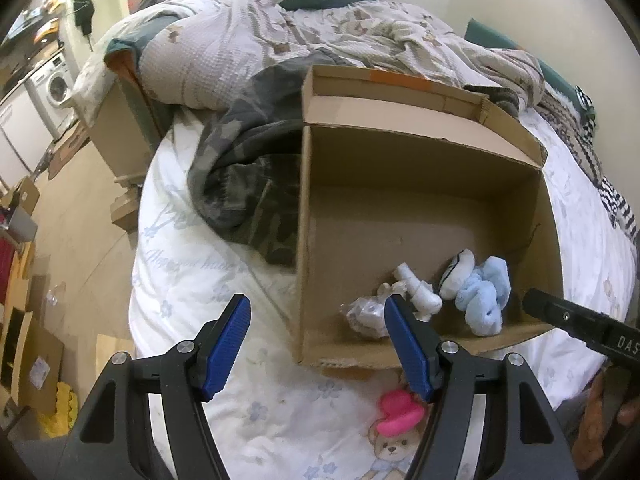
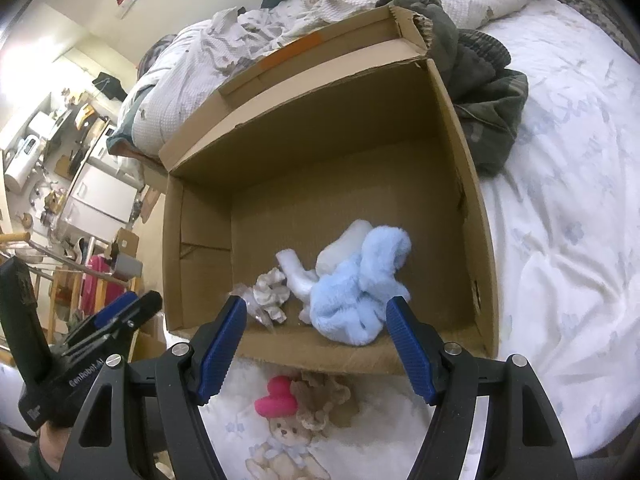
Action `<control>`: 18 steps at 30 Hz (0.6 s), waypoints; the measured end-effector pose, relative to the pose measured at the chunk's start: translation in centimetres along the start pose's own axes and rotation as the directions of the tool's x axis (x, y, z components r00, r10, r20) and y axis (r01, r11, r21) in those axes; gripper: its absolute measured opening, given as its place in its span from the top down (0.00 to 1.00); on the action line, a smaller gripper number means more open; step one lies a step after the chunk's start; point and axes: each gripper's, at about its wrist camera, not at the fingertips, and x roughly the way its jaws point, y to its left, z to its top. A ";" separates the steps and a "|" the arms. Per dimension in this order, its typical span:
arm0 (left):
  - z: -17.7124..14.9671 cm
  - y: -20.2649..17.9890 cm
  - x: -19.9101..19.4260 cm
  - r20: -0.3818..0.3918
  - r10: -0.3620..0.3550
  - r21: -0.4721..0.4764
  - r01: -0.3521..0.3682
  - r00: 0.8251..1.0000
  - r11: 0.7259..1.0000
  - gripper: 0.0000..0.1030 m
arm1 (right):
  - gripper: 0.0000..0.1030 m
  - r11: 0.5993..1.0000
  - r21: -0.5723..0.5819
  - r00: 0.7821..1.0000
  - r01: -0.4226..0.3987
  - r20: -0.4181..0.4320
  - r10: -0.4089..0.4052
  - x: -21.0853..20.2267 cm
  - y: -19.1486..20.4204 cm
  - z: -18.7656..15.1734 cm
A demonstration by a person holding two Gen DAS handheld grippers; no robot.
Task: Organize soft objects
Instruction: 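Withdraw both tools from the box toward the pink duck and lace ring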
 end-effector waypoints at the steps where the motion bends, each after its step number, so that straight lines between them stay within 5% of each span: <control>1: -0.1 0.2 -0.1 0.000 0.000 -0.005 0.000 1.000 1.000 0.35 | 0.26 1.000 -0.005 1.000 0.003 -0.001 -0.003 -0.1 0.1 -0.2; 10: -1.9 2.2 -1.2 -0.016 -0.011 -0.115 0.010 1.000 0.993 0.35 | 0.26 0.999 -0.035 1.000 0.002 -0.018 -0.003 -1.4 -0.2 -2.1; 18: -3.3 2.0 -0.9 -0.043 -0.011 -0.090 0.008 0.999 0.996 0.35 | 0.26 1.000 -0.024 0.999 0.018 -0.043 -0.019 -2.1 -1.2 -3.8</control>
